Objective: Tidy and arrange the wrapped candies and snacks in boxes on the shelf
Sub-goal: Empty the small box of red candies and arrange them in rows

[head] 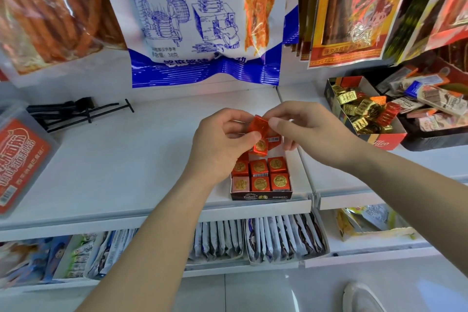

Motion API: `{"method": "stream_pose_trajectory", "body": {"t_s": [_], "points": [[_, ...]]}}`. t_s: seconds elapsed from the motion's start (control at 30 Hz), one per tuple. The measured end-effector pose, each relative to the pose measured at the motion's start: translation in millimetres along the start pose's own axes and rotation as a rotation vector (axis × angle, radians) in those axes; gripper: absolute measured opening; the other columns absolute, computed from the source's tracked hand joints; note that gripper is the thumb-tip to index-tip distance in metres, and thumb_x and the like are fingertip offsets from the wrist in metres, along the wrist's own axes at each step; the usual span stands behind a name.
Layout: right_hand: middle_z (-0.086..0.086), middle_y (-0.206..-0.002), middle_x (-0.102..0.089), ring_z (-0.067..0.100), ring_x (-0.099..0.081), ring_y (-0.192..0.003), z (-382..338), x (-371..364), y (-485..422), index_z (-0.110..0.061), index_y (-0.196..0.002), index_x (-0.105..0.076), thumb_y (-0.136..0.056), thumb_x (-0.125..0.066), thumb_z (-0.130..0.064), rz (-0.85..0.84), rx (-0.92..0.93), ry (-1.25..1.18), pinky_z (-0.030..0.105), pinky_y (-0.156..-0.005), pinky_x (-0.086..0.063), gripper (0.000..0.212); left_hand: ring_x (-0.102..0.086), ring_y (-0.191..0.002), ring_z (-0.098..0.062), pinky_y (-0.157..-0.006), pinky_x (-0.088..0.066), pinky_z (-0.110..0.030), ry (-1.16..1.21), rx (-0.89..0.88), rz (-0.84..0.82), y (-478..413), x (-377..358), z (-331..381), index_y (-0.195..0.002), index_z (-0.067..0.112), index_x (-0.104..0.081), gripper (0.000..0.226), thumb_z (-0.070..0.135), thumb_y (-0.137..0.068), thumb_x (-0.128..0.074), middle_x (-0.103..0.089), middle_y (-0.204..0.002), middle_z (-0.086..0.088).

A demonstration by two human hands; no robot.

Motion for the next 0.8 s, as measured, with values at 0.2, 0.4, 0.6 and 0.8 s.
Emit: {"method": "stream_pose_trajectory", "body": {"t_s": [0.2, 0.4, 0.6, 0.8], "points": [[0.000, -0.095, -0.070, 0.013, -0.069, -0.072, 7.2, 8.2, 0.1, -0.025, -0.099, -0.066, -0.097, -0.060, -0.026, 0.053, -0.019, 0.006, 0.023, -0.063, -0.057, 0.007, -0.068, -0.093, -0.003, -0.083, -0.056, -0.027, 0.013, -0.008, -0.023, 1.2, -4.5, 1.3, -0.113, 0.031, -0.067, 0.029, 0.017, -0.088, -0.073, -0.074, -0.100, 0.013], [-0.004, -0.076, -0.074, 0.016, -0.071, -0.070, 12.7, 3.4, 5.7, -0.019, -0.109, -0.072, -0.097, -0.060, -0.023, -0.058, -0.068, -0.035, 0.035, -0.070, -0.061, 0.017, -0.071, -0.094, -0.007, -0.087, -0.058, -0.039, 0.103, -0.046, 0.016, -1.9, -0.5, 0.7, -0.099, 0.027, -0.069, 0.022, 0.008, -0.087, -0.072, -0.076, -0.096, 0.007], [0.009, -0.093, -0.074, 0.019, -0.074, -0.074, 10.7, 3.8, 5.3, -0.014, -0.107, -0.069, -0.095, -0.063, -0.018, -0.027, -0.092, -0.095, 0.033, -0.070, -0.062, 0.014, -0.072, -0.091, -0.012, -0.086, -0.059, -0.045, 0.134, -0.055, 0.014, -2.4, -3.9, -1.3, -0.091, 0.025, -0.069, 0.022, 0.004, -0.085, -0.073, -0.076, -0.093, 0.004], [0.010, -0.103, -0.072, 0.025, -0.075, -0.082, 5.1, 11.7, 6.3, -0.003, -0.103, -0.065, -0.086, -0.070, -0.003, 0.027, -0.068, -0.287, 0.033, -0.074, -0.062, 0.018, -0.073, -0.090, -0.016, -0.070, -0.062, -0.031, 0.204, 0.042, 0.033, -0.9, -2.4, -6.7, -0.097, 0.019, -0.068, 0.015, 0.006, -0.089, -0.070, -0.074, -0.098, 0.000]]}}
Point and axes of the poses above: each hand's wrist, its own y-axis away from the middle knuckle, its own x-axis out of the back of the hand, z = x × y, the point moved 8 cm from there along -y, towards the middle knuckle
